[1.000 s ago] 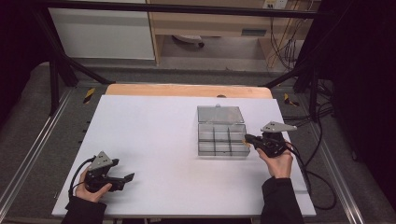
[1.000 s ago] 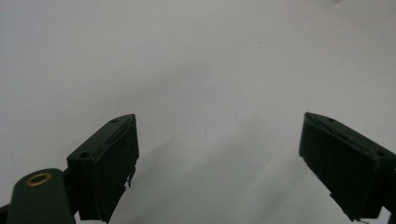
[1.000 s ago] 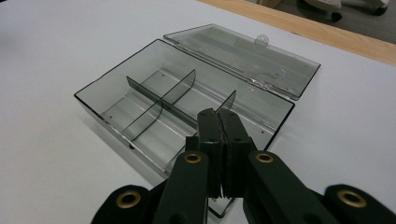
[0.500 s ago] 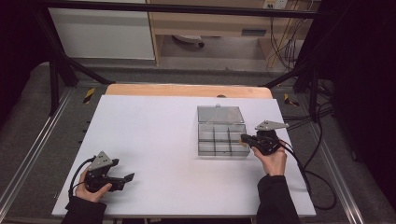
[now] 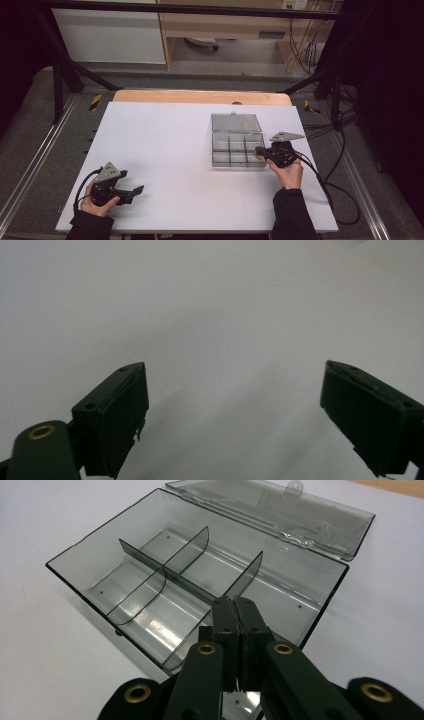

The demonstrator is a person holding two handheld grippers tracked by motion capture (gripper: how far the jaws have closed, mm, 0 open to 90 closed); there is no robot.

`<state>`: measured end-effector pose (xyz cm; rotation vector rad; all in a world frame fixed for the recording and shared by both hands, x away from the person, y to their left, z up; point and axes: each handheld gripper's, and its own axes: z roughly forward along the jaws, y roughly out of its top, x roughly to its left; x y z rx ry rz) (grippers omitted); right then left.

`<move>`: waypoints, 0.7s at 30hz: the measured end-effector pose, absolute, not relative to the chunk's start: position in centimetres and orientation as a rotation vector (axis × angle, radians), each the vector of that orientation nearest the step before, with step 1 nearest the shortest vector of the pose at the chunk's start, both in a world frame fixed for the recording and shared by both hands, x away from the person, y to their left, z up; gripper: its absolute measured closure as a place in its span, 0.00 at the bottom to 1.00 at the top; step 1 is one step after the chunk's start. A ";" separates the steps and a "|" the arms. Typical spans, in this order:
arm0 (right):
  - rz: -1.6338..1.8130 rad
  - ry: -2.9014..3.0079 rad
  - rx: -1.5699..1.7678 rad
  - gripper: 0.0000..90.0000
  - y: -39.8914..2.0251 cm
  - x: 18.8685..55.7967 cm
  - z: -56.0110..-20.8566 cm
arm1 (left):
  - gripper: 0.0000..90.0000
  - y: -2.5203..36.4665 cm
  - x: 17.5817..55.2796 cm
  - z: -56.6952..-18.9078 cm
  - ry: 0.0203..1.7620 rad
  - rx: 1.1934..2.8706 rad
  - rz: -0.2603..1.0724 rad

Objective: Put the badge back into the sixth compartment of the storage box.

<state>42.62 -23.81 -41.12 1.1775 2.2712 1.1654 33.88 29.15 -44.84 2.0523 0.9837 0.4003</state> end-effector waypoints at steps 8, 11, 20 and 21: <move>1.157 2.287 1.178 0.99 -23.5 42.8 -42.0 | 0.13 29.1 33.9 -44.8 0.983 2.054 0.401; 1.162 2.290 1.182 0.99 -23.4 42.8 -42.2 | 0.13 29.1 33.9 -44.8 0.982 2.054 0.401; 1.161 2.298 1.195 0.99 -23.4 42.8 -43.2 | 0.13 29.1 33.9 -44.9 0.983 2.055 0.401; 1.161 2.297 1.196 0.99 -23.4 42.8 -43.2 | 0.13 29.1 33.9 -44.9 0.983 2.056 0.401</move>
